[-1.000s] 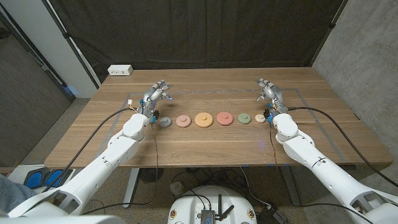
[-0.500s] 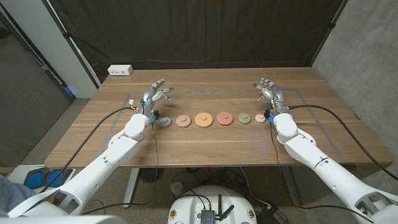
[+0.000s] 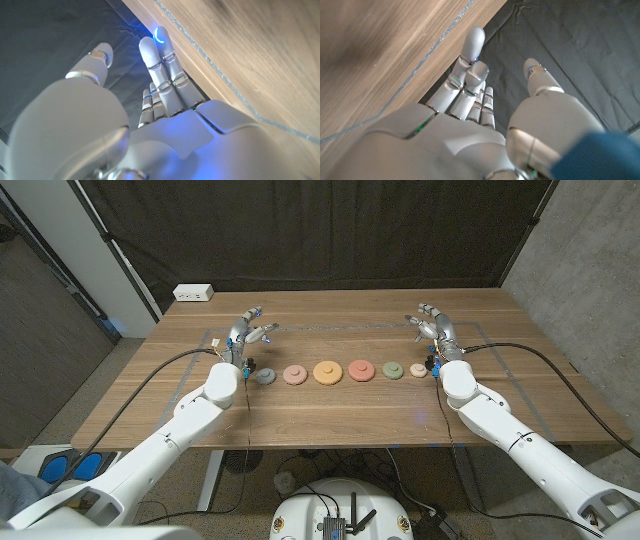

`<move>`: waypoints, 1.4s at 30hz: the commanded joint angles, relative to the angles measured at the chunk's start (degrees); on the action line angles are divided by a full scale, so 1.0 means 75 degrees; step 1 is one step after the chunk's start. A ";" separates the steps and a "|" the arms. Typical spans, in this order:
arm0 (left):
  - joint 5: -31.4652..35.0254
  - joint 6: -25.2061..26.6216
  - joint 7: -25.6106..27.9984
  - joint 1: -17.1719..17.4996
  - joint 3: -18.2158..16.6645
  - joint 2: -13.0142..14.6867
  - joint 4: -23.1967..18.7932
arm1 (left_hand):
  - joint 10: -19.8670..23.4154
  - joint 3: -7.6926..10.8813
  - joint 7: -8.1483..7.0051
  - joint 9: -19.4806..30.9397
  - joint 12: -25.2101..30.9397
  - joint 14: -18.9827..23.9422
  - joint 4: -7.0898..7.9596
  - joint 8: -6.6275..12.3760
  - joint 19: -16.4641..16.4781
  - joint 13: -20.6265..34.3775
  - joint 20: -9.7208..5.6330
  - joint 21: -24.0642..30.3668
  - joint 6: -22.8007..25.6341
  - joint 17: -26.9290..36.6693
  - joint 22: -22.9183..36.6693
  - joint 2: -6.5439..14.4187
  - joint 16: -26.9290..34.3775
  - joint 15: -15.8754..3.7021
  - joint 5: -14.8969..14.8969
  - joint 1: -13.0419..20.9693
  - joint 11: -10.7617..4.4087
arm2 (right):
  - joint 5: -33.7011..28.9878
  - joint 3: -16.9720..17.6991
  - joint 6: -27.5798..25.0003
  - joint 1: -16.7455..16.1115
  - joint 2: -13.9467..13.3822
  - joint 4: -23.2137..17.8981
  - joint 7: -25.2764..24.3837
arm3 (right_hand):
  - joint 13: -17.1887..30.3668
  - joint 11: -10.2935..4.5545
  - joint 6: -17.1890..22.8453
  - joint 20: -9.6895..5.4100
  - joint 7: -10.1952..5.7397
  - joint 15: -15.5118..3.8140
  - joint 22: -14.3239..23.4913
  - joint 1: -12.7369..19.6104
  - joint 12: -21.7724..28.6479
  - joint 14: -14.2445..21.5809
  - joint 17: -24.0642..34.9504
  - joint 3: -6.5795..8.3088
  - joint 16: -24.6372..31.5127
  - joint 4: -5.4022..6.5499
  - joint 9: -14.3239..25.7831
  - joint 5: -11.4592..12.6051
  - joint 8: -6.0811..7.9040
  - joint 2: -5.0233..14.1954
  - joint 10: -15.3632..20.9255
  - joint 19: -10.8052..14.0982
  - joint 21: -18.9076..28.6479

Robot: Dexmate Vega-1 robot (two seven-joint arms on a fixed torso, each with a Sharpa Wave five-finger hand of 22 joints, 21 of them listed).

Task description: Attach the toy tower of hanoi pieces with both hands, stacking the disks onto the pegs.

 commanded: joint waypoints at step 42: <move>0.3357 0.2820 0.1436 -0.0181 0.0911 0.0442 -0.1171 | 0.0456 -0.0519 -0.0157 0.0074 0.0135 0.0174 0.0111 0.0161 -0.0017 0.0182 -0.0598 0.0442 0.0521 -0.0276 -0.0002 0.0183 0.0294 -0.0515 0.0120 0.0179 -0.0149 | -0.3645 -0.1066 -0.2568 0.0114 -0.0669 -0.1163 -0.1016 | 0.0405 -0.0161 0.0055 -0.0220 -0.0163 -0.0352 -0.0256 0.0294 0.0013 -0.0394 -0.0151 -0.0159 -0.0269 0.0116 0.0056 -0.0139 0.0058 0.0104 -0.0226 -0.0334 0.0160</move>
